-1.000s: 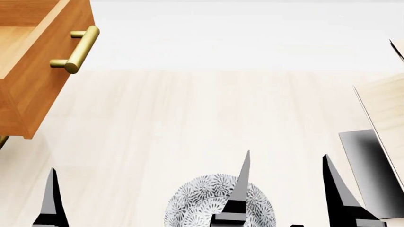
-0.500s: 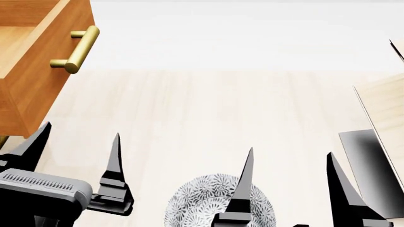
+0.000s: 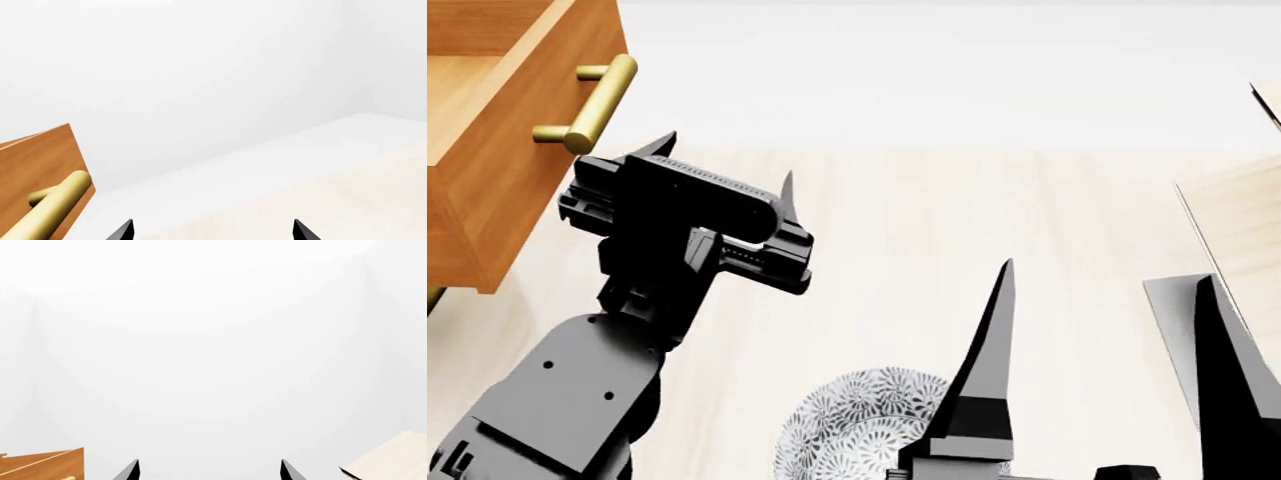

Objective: Close the top drawer of the cabinet.

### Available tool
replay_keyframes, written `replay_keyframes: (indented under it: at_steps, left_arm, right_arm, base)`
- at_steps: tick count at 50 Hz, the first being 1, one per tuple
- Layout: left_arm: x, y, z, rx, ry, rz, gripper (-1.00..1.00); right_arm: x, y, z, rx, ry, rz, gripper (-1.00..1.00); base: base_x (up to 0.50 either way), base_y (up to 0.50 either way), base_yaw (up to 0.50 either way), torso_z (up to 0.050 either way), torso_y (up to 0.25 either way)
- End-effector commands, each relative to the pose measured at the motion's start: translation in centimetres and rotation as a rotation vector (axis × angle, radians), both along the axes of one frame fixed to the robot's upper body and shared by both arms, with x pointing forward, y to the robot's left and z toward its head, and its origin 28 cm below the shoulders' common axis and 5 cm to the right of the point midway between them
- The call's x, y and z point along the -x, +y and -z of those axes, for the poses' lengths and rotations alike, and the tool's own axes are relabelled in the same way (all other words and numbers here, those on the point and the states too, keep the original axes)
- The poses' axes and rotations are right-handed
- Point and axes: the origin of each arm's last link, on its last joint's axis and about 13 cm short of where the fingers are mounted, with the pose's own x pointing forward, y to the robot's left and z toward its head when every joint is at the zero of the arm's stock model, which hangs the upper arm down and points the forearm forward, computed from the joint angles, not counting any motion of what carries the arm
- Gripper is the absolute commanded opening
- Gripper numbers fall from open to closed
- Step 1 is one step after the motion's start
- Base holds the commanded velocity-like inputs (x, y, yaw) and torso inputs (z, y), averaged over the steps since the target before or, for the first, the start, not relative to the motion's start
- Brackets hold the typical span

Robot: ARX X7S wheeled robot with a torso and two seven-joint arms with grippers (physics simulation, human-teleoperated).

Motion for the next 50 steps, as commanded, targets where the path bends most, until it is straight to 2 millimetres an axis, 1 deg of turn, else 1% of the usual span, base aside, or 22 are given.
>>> replay_keyframes:
  at_steps: [1, 7, 20, 28, 34, 36, 38, 39, 43, 44, 50]
  left_arm:
    - [-3.2, 1.0, -1.0, -0.052, 0.051, -0.068, 1.0]
    - [-3.0, 1.9, -0.6, -0.022, 0.061, -0.099, 1.0]
    - [-2.2, 3.8, 0.2, -0.027, 0.068, -0.149, 1.0]
    - [-1.8, 4.9, 0.2, -0.027, 0.069, -0.178, 1.0]
    - [-1.9, 6.0, -0.6, -0.039, 0.058, -0.209, 1.0]
    - [-1.9, 6.3, -0.8, -0.035, 0.056, -0.22, 1.0]
    - [-1.9, 6.5, -0.8, -0.033, 0.055, -0.227, 1.0]
    - [-1.9, 6.7, -0.8, -0.033, 0.056, -0.234, 1.0]
    - [-1.9, 7.2, -0.9, -0.032, 0.056, -0.246, 1.0]
    - [-1.9, 7.6, -1.2, -0.032, 0.053, -0.261, 1.0]
    - [-1.9, 8.4, -1.9, -0.024, 0.046, -0.285, 1.0]
  right_arm:
    - [0.6, -0.2, -0.8, -0.006, -0.02, -0.003, 1.0]
    - [0.6, -0.2, -0.8, -0.006, -0.018, -0.004, 1.0]
    - [0.5, -0.1, -0.8, 0.002, -0.017, -0.006, 1.0]
    - [0.6, 0.0, -0.7, 0.006, -0.014, -0.011, 1.0]
    - [0.8, 0.1, -0.8, 0.009, -0.02, -0.021, 1.0]
    - [0.5, 0.1, -0.7, 0.007, -0.01, -0.017, 1.0]
    - [0.7, 0.1, -0.7, 0.008, -0.016, -0.02, 1.0]
    - [0.5, 0.1, -0.5, 0.006, -0.003, -0.015, 1.0]
    - [0.8, 0.1, -0.8, 0.01, -0.019, -0.024, 1.0]
    - [0.5, 0.0, -0.7, 0.009, -0.008, -0.019, 1.0]
    - [0.5, 0.2, -0.7, 0.014, -0.01, -0.023, 1.0]
  base:
    - [0.0, 0.0, 0.0, 0.0, 0.0]
    - [0.0, 0.0, 0.0, 0.0, 0.0]
    - [0.0, 0.0, 0.0, 0.0, 0.0]
    - [0.0, 0.0, 0.0, 0.0, 0.0]
    - [0.0, 0.0, 0.0, 0.0, 0.0]
    - [0.0, 0.0, 0.0, 0.0, 0.0]
    - [0.0, 0.0, 0.0, 0.0, 0.0]
    - [0.0, 0.0, 0.0, 0.0, 0.0]
    - [0.0, 0.0, 0.0, 0.0, 0.0]
    - [0.0, 0.0, 0.0, 0.0, 0.0]
    - [0.0, 0.0, 0.0, 0.0, 0.0]
